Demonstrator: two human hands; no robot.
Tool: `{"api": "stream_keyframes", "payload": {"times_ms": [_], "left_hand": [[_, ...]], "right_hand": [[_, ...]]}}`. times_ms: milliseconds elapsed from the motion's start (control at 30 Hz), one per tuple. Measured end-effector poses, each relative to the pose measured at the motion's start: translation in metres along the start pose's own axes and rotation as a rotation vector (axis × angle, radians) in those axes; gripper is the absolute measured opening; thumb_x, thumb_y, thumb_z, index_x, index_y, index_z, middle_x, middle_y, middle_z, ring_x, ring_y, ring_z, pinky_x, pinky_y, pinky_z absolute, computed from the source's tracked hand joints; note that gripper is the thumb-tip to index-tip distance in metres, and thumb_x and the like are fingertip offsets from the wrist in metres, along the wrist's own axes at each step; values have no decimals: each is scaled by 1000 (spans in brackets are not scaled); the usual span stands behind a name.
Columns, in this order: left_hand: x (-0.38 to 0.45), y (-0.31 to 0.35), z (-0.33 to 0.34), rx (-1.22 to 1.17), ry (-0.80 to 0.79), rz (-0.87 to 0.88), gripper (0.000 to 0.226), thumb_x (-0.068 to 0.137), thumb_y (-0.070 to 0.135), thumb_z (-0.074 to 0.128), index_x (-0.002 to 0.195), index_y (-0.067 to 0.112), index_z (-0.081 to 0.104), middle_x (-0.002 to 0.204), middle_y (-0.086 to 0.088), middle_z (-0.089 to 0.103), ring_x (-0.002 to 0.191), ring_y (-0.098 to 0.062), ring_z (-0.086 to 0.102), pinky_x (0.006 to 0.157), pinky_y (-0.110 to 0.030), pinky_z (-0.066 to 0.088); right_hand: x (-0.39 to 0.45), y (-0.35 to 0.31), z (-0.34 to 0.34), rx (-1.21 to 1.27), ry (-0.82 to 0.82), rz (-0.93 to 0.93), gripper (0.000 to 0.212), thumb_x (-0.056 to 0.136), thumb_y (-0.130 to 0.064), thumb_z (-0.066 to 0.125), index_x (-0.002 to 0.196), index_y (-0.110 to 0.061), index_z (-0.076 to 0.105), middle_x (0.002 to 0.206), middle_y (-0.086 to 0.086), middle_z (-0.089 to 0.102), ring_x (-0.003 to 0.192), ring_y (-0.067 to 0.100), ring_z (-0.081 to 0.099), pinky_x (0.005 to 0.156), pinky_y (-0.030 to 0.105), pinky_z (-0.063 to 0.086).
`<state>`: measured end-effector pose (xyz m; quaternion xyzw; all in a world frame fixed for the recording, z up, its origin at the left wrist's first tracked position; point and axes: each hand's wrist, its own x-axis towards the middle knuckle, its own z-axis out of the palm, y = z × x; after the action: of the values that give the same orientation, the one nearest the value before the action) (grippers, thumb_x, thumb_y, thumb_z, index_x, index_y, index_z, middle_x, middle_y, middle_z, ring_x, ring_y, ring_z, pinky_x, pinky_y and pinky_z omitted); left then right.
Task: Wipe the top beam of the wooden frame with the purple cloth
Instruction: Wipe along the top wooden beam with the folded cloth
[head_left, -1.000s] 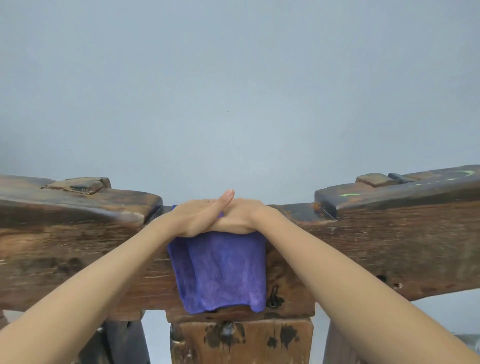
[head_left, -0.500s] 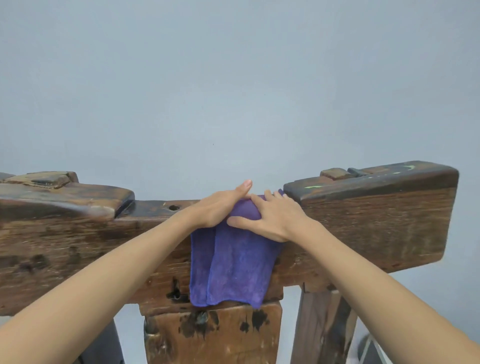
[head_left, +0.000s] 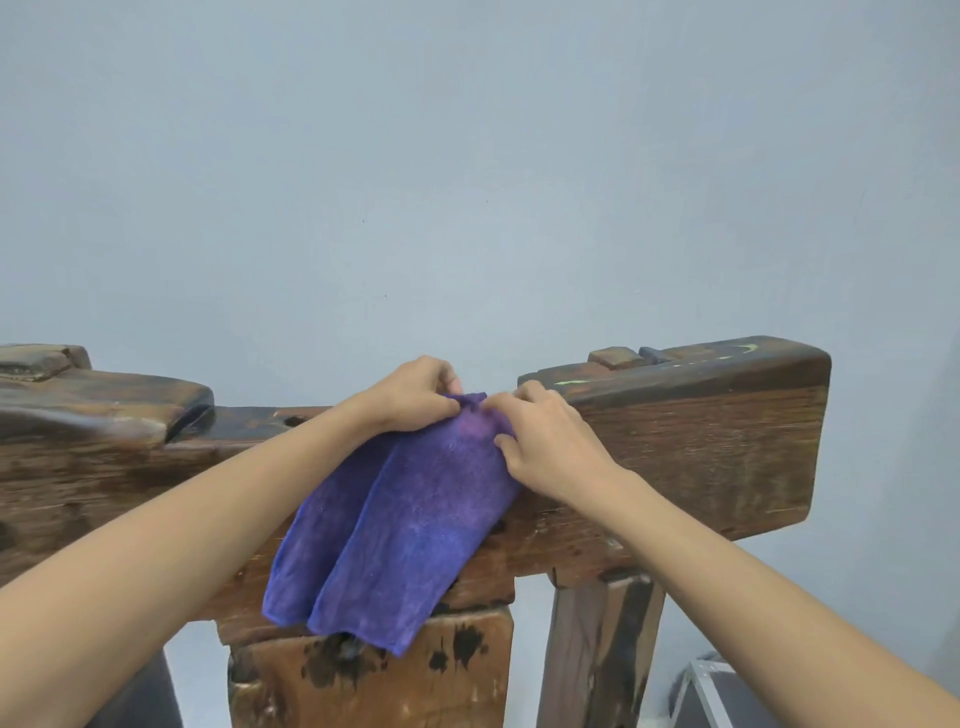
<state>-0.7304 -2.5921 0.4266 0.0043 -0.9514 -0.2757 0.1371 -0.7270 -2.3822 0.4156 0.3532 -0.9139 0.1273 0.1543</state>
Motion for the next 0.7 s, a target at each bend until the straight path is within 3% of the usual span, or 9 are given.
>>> {"api": "stream_keyframes", "payload": {"times_ms": [133, 233, 367, 433, 500, 600, 700], "left_hand": [[1, 6, -3, -24, 26, 86, 24, 78, 6, 68, 88, 24, 54, 88, 2, 70, 79, -16, 65, 74, -32, 53], [-1, 10, -7, -172, 18, 97, 29, 73, 9, 69, 94, 21, 52, 80, 5, 66, 65, -11, 59, 63, -32, 49], [-7, 24, -19, -317, 91, 143, 28, 69, 16, 61, 96, 23, 56, 69, 11, 59, 60, -7, 50, 61, -21, 44], [-10, 33, -26, -339, 62, 216, 25, 70, 10, 56, 92, 21, 60, 70, 12, 62, 63, -7, 51, 62, -17, 44], [-11, 43, -30, -342, 42, 272, 25, 70, 3, 52, 87, 18, 63, 76, 9, 66, 66, -7, 56, 62, -16, 44], [-4, 53, -36, -363, 72, 284, 32, 72, -4, 49, 85, 19, 66, 79, 14, 71, 75, -2, 64, 66, -14, 47], [8, 60, -44, -417, 114, 280, 32, 70, 0, 52, 89, 20, 68, 88, 10, 75, 82, -5, 67, 70, -18, 49]], "right_hand": [[8, -2, -2, -58, -59, 31, 77, 96, -27, 62, 159, -16, 20, 136, 18, 52, 121, 45, 56, 94, 49, 49], [10, -2, -3, -58, -48, 75, 68, 92, -31, 67, 147, -9, 32, 128, 18, 60, 118, 46, 59, 86, 46, 48], [5, 2, -7, 48, 39, 130, 45, 87, -30, 68, 128, -18, 55, 119, 12, 66, 110, 41, 63, 76, 41, 46], [3, 8, -11, 208, 18, 171, 20, 80, -30, 69, 96, -18, 69, 91, 6, 69, 94, 36, 65, 72, 39, 51], [1, 18, -19, 319, -7, 181, 25, 76, -33, 72, 73, -9, 67, 63, 0, 59, 73, 28, 62, 61, 37, 47], [0, 36, -40, 390, -12, 162, 38, 78, -42, 75, 66, -9, 62, 54, -6, 48, 59, 17, 49, 56, 34, 36], [8, 54, -65, 471, 73, 150, 28, 82, -40, 76, 73, -14, 71, 67, -5, 67, 66, 14, 58, 61, 30, 43]]}}
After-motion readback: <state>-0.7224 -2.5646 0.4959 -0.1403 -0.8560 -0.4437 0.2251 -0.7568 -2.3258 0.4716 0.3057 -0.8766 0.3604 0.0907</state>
